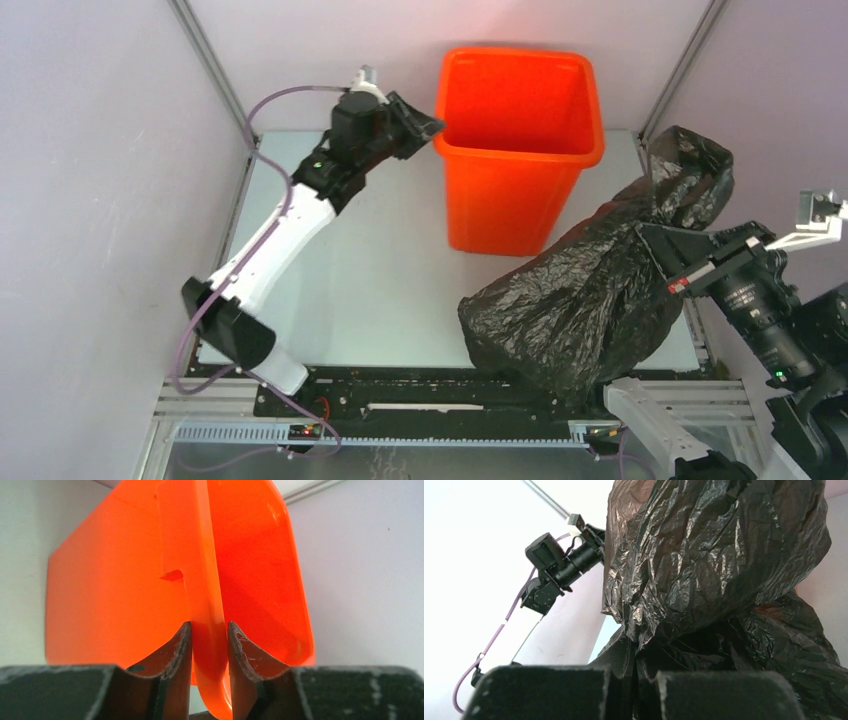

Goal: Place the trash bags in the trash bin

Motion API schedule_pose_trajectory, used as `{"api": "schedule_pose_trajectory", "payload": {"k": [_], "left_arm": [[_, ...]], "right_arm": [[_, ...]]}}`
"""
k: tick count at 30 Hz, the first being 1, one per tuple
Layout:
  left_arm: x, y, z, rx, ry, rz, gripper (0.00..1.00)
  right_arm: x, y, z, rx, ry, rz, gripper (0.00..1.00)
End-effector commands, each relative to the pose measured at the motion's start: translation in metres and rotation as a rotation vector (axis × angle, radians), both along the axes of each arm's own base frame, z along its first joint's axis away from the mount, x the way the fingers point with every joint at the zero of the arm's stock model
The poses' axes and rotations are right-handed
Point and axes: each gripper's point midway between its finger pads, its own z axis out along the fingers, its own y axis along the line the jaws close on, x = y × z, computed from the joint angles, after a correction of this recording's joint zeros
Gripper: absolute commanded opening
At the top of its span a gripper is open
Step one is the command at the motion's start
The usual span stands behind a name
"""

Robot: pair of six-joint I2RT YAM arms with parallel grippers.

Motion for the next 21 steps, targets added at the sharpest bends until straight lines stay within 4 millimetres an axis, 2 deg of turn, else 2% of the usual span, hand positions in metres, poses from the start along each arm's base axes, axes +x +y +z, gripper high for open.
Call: {"api": "schedule_pose_trajectory", "payload": {"k": [1, 8, 12, 16, 19, 20, 21], "left_arm": [[-0.042, 0.039, 0.063, -0.045, -0.165, -0.006, 0.00], [-0.075, 0.071, 0.026, 0.018, -0.106, -0.009, 0.00], [-0.089, 0.090, 0.022, 0.070, -0.116, 0.012, 0.00], [-0.099, 0.106, 0.018, 0.099, -0.119, 0.021, 0.00], [-0.106, 0.111, 0.016, 0.121, -0.122, 0.018, 0.01], [-0.108, 0.113, 0.018, 0.126, -0.127, 0.015, 0.05], [-0.112, 0.113, 0.020, 0.132, -0.134, -0.002, 0.15]], "right_arm": [[0.018, 0.025, 0.016, 0.048, -0.012, 0.114, 0.00], [0.034, 0.054, 0.045, 0.119, -0.093, 0.265, 0.00], [0.040, 0.071, 0.074, 0.202, -0.143, 0.369, 0.00], [0.027, 0.087, 0.119, 0.330, -0.236, 0.520, 0.00], [0.009, 0.101, 0.155, 0.492, -0.289, 0.704, 0.00], [0.002, 0.105, 0.167, 0.547, -0.325, 0.770, 0.00], [-0.009, 0.109, 0.183, 0.608, -0.377, 0.838, 0.00]]}}
